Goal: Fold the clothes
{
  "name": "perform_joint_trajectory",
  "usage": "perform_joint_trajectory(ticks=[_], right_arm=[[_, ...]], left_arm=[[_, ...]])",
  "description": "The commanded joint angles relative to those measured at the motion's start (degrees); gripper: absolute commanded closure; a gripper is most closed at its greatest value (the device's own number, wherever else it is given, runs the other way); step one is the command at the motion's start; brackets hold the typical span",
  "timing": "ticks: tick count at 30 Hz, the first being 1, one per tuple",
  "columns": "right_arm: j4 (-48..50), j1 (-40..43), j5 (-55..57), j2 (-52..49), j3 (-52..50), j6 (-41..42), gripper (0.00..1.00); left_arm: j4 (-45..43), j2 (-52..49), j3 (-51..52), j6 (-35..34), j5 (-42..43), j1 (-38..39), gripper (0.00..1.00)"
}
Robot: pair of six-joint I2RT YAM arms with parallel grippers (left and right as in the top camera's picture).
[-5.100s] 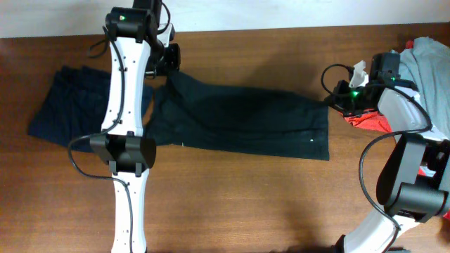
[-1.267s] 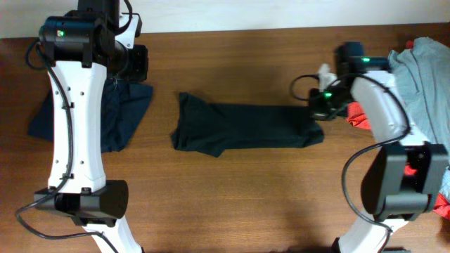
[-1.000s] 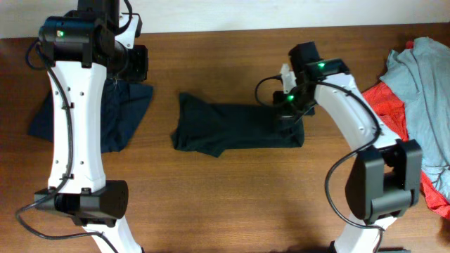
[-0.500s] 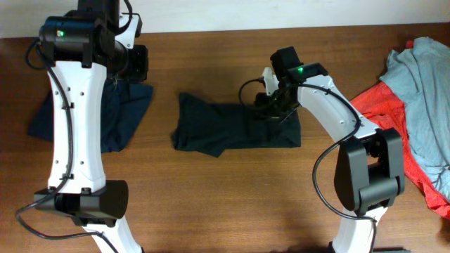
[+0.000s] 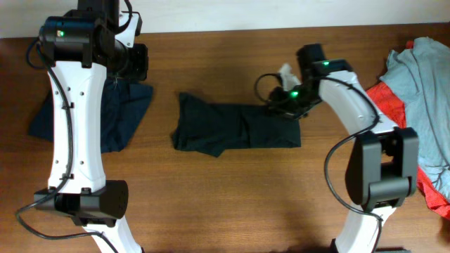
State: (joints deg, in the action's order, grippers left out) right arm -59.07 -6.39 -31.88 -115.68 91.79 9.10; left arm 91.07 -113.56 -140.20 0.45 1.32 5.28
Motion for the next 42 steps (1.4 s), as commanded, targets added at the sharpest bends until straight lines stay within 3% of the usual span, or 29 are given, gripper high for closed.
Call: perform_joint_trajectory(ticks=[1,7,13,21,27,29,31,33,34,35,37,40,42], right_arm=[[-4.02,1.49,9.92,1.2,0.37,2.16,0.8],[0.26,-3.02,9.99,0.85,-5.16,4.37,0.86],[13.62,-9.53,9.25,0.83,-13.64,12.46,0.88],[22.73,-16.06,-7.98,0.98,-12.9,6.73,0.91],[19.93,-14.93,-8.9,5.05,-9.16,1.7,0.9],[18.8,-14.1,-7.37,7.43,-8.44,0.72,0.86],[17.94,-13.03,-4.33,10.05,-8.04,0.74,0.75],[16.74,-11.3,-0.17,13.46,-7.96,0.79,0.59],[15.58,-9.64,2.47,15.87,-7.96,0.79,0.39],[14.78,-8.41,3.43,17.2,-7.96,0.79,0.32],[13.14,-5.9,3.89,19.17,-7.96,0.76,0.3],[9.86,-1.55,3.89,20.9,-7.96,0.76,0.28],[7.39,1.05,3.89,21.11,-7.96,0.74,0.28]], left_arm=[[-0.39,0.76,-0.48,0.7,0.42,-0.2,0.6],[-0.59,0.76,-0.48,0.68,0.42,-0.2,0.6],[-0.11,0.76,-0.48,0.68,0.42,-0.2,0.6],[0.72,0.76,-0.48,0.68,0.42,-0.2,0.6],[4.55,0.74,-0.15,-0.22,0.42,-0.22,0.6],[4.98,0.74,1.33,-1.53,0.46,-0.22,0.57],[4.42,0.74,4.28,-2.01,0.68,-0.22,0.53],[1.66,0.74,9.2,-2.14,3.58,-0.22,0.47],[-1.99,0.74,14.34,-2.14,7.78,-0.22,0.39],[-5.16,0.74,18.45,-2.14,10.75,-0.22,0.25],[-10.78,0.74,25.49,-2.16,15.72,-0.24,0.13],[-19.78,0.74,36.48,-2.73,22.99,-0.61,0.13],[-25.16,0.74,43.17,-4.83,25.29,-0.98,0.07]])
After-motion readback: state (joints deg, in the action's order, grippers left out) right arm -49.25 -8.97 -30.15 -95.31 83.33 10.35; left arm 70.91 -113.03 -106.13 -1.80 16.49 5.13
